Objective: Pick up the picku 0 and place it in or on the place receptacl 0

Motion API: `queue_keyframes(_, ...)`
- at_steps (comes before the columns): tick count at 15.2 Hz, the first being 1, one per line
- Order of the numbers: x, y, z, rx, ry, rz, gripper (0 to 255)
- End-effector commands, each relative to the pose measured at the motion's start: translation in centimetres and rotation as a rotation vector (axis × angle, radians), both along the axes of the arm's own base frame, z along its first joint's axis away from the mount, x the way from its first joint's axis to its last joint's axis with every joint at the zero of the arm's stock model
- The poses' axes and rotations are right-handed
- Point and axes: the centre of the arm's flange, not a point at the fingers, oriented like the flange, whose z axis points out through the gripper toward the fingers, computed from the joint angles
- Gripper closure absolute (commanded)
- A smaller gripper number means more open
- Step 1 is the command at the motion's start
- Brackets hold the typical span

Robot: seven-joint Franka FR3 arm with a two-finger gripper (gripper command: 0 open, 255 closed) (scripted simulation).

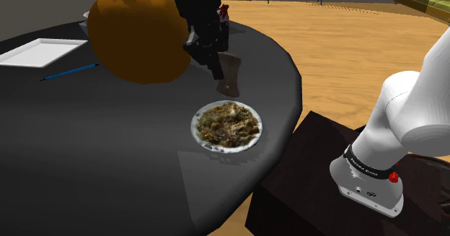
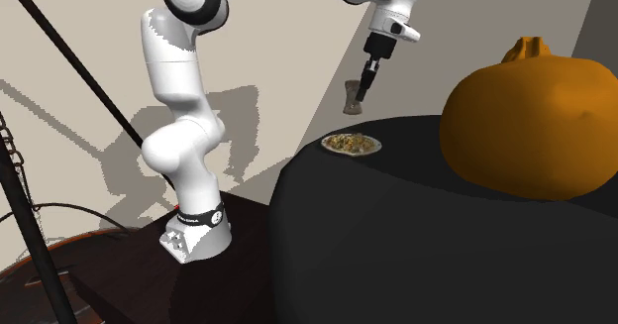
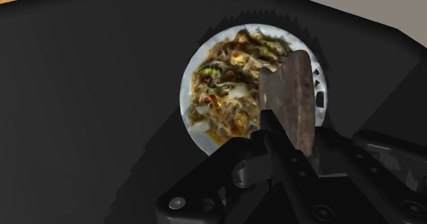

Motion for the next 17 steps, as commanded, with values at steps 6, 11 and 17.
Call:
queue_keyframes(6, 0.0, 0.1, -3.6, 0.000, 0.000, 0.000, 255)
queue_keyframes(11, 0.0, 0.1, -6.3, 0.000, 0.000, 0.000, 255)
queue_keyframes(17, 0.0, 0.1, -6.3, 0.000, 0.000, 0.000, 255)
